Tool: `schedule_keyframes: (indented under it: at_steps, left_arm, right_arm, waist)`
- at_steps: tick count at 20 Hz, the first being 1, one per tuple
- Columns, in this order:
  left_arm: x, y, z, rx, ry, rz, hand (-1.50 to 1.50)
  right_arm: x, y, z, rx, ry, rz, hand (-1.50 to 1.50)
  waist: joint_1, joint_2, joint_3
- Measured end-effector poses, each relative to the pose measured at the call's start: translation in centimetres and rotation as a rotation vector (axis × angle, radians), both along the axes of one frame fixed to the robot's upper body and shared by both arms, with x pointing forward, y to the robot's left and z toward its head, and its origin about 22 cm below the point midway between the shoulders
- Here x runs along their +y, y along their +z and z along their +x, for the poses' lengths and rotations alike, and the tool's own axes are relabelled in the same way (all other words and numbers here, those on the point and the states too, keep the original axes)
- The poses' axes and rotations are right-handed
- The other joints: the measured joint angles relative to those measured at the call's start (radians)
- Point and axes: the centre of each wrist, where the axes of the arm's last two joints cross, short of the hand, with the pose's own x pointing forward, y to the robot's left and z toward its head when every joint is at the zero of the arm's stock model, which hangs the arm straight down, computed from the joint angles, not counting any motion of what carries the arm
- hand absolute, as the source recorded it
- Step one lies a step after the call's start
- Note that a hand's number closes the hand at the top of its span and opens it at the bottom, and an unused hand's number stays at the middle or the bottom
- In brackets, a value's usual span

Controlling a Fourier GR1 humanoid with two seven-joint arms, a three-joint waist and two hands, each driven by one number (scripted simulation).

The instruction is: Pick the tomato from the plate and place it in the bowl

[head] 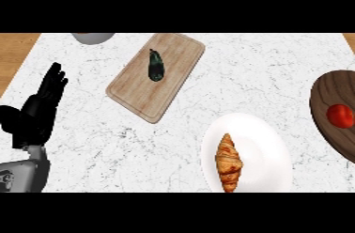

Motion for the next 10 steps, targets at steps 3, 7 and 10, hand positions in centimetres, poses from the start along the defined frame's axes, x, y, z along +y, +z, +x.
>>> schedule_keyframes:
  at_steps: [3,7,10]
  left_arm:
    - [0.4,0.1,-0.1,-0.001,0.010,0.001,0.00]
    - [0.6,0.2,0.0,0.001,0.014,-0.001,0.00]
    - [0.6,-0.1,-0.1,0.004,0.019,-0.004,0.00]
  right_arm:
    - [-1.2,0.9,-1.4,0.018,-0.023,0.015,-1.50]
    - [-1.9,1.4,-2.3,0.042,-0.022,0.062,-1.50]
    - [-2.2,2.0,-2.7,0.037,-0.016,0.097,-1.50]
  waist:
    - [-0.003,0.000,0.002]
    - [-0.009,0.001,0.006]
    - [-0.016,0.000,0.006]
